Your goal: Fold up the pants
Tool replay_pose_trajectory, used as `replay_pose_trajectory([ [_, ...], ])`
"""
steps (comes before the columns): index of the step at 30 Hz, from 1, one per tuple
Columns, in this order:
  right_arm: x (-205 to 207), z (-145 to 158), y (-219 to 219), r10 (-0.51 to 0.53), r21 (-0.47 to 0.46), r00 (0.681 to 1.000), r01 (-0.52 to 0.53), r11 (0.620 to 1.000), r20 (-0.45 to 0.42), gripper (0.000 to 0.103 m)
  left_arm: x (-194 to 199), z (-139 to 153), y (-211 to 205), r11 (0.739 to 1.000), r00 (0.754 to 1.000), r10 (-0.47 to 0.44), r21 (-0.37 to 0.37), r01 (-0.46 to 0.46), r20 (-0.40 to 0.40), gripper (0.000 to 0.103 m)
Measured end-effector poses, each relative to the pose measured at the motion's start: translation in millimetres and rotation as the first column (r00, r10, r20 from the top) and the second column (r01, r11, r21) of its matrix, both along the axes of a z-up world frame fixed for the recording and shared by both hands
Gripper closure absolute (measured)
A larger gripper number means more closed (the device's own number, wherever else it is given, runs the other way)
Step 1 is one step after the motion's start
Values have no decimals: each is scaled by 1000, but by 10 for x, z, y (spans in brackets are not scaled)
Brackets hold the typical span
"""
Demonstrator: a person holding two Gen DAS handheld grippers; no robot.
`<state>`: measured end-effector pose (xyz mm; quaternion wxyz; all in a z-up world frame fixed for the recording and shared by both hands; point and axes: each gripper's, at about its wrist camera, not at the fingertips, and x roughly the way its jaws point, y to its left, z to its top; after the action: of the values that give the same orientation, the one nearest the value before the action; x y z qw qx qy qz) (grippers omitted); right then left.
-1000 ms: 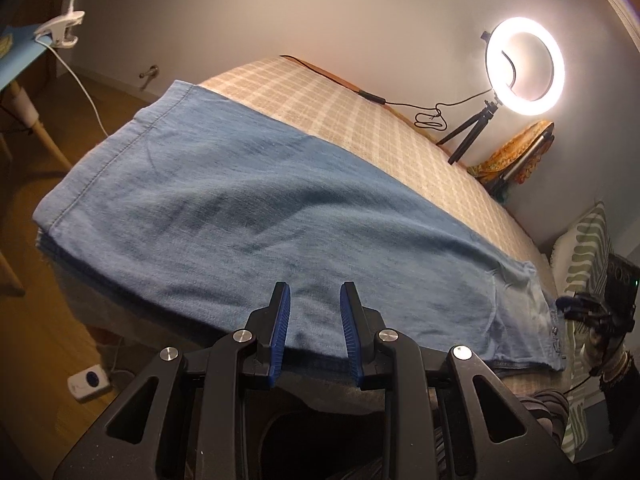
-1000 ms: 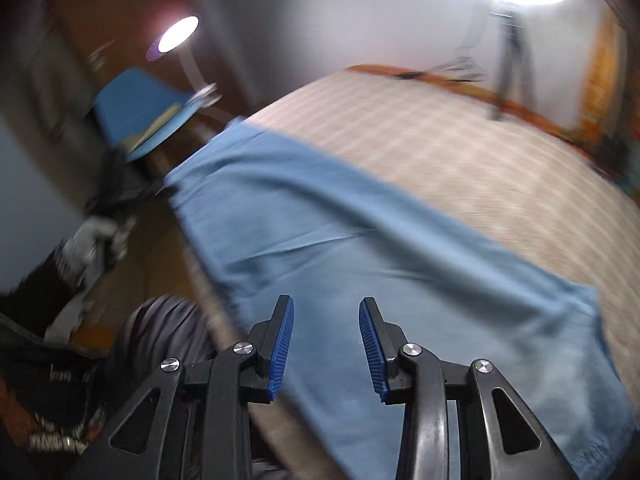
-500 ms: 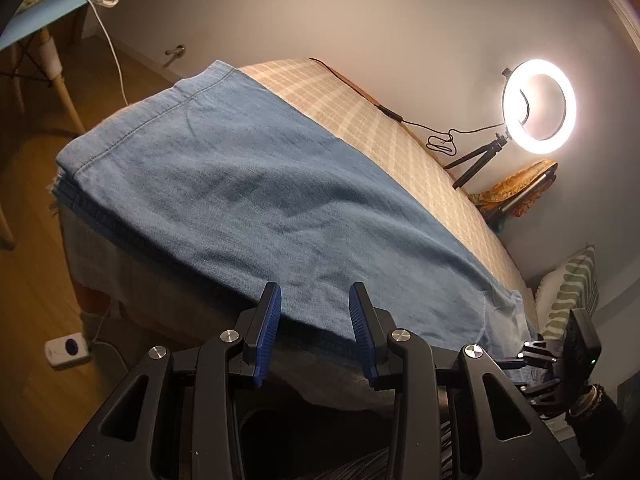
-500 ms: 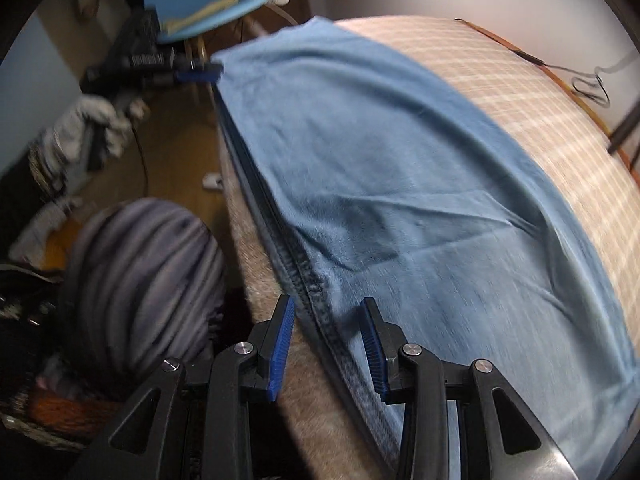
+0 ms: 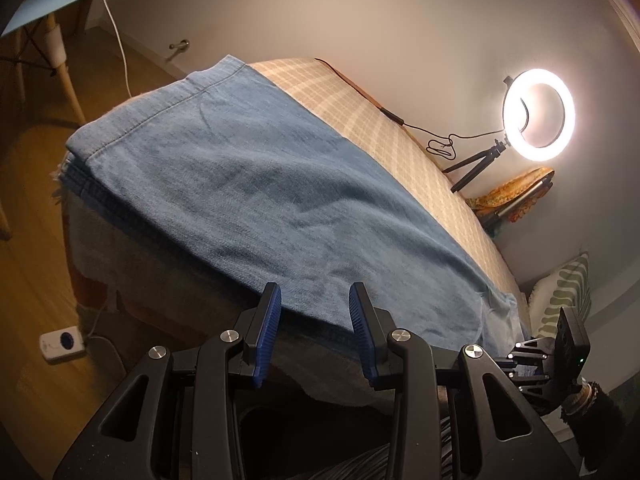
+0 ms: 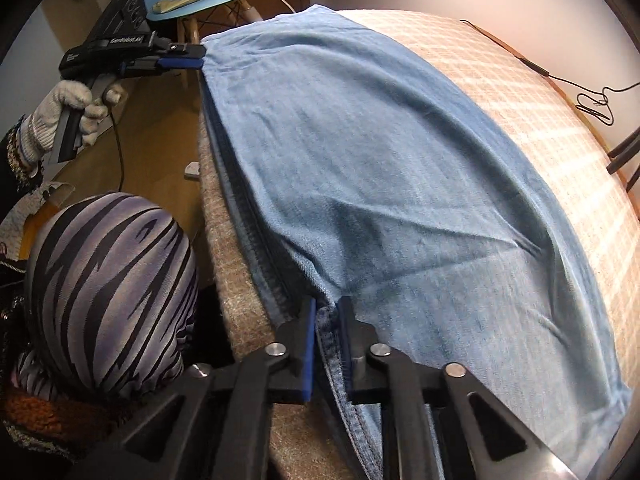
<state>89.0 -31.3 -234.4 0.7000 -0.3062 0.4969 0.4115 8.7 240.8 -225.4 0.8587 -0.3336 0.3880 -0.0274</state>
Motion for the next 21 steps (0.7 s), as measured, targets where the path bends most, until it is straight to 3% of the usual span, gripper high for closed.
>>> replay_pose_trajectory([
  [5,-37,167,-85,10,91,998,-5,996,-54,97,-40,14,70,1000,1000,21,8,-21,4,70],
  [7,-38,127,-91,24,73,998,-19,997,-64,97,-62,4,126,999,999,39,2,-39,6,70],
  [9,-33,66,-57,6,48,998,-3,999,-62,92,-102,-6,200,998,998,64,-14,-64,9,70],
  [12,-34,71,3,-15,34,999,16,999,-30,74,-190,17,340,994,994,107,-8,-107,12,70],
  [17,74,287,211,-29,169,999,35,985,-39,73,-317,-4,640,981,981,194,-27,-193,20,67],
  [21,219,235,445,-4,185,997,18,983,-74,73,-368,-75,835,967,968,250,-61,-248,24,67],
])
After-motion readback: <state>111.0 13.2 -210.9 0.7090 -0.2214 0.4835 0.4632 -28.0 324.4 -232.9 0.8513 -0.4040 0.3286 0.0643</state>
